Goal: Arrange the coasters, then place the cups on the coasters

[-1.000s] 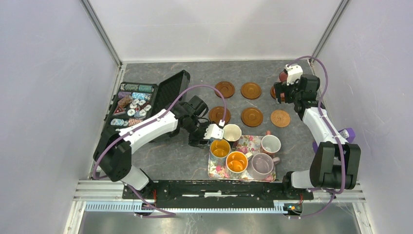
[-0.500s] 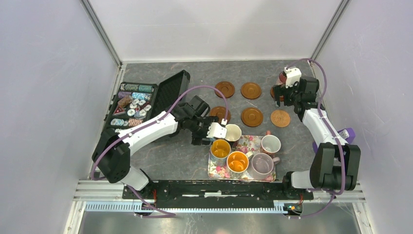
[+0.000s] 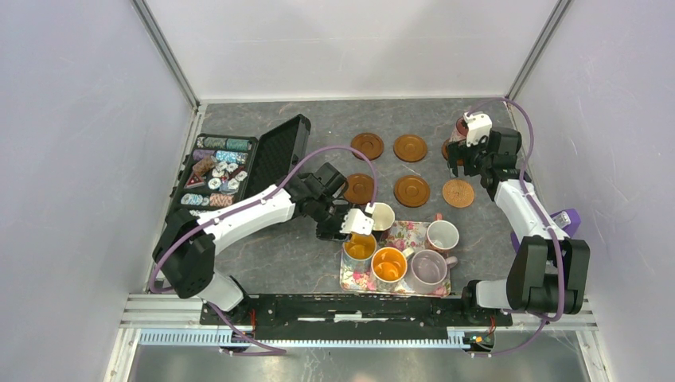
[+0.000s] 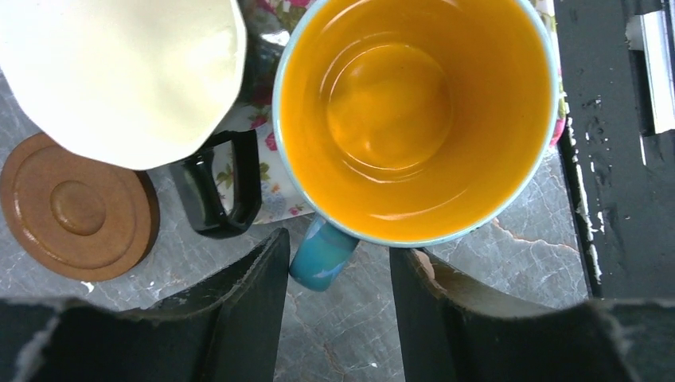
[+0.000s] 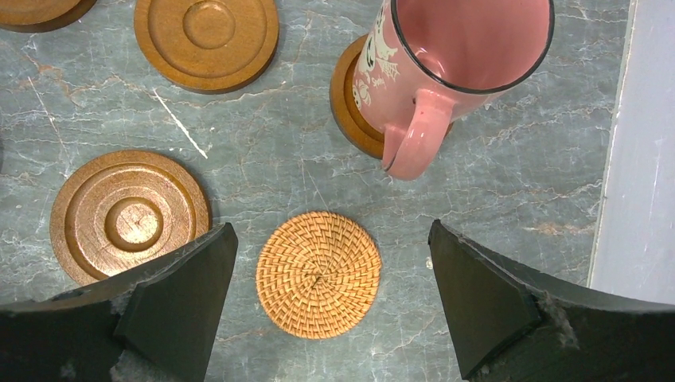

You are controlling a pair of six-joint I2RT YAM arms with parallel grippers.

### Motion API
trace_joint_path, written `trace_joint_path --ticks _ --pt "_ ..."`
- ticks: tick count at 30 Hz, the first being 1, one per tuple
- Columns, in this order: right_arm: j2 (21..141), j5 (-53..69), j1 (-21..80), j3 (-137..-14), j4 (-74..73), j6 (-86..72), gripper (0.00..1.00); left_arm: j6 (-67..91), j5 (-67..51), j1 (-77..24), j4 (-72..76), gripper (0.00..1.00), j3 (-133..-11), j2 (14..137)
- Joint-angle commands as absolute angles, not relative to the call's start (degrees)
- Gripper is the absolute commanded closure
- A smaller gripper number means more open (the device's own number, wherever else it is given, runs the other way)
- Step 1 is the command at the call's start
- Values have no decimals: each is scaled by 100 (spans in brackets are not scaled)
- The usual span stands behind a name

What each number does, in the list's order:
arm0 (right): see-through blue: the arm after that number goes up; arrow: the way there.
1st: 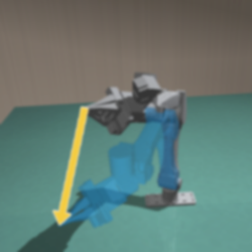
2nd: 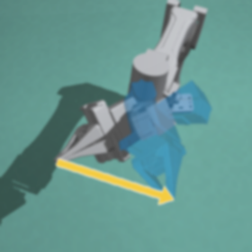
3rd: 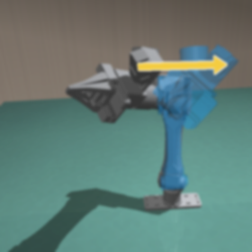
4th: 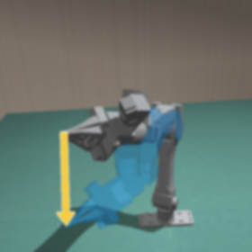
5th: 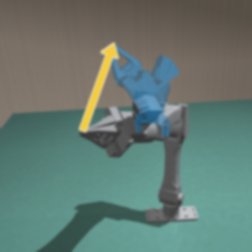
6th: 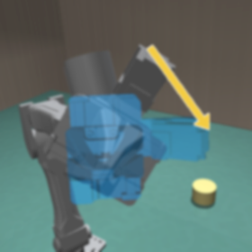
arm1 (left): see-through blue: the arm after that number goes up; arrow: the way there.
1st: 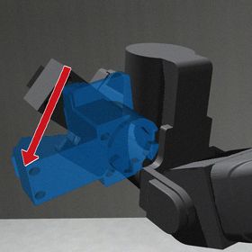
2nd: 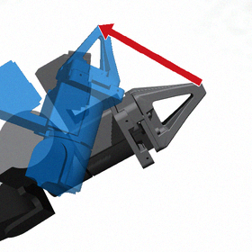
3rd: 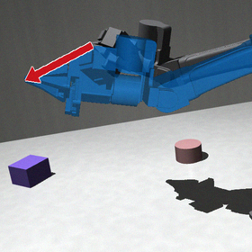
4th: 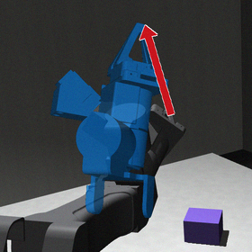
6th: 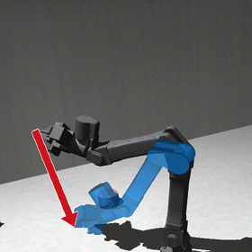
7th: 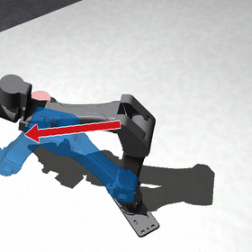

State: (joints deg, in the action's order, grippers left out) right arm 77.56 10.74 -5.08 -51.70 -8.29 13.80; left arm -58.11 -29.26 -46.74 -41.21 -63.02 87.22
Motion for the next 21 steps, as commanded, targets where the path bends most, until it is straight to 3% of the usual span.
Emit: trace_joint_path --ticks 1,10,21 --pt "7612 1163 -492 -5133 -681 1433 2 -5892 -3210 -4862 -4324 44 -6236 8804" --pt "7663 1197 -492 -5159 -668 1433 2 -5907 -3108 -4937 -3905 43 -6114 9151" --pt "7617 1246 -492 -5063 -662 1406 2 -5513 -3210 -4928 -2884 63 -5275 8763"
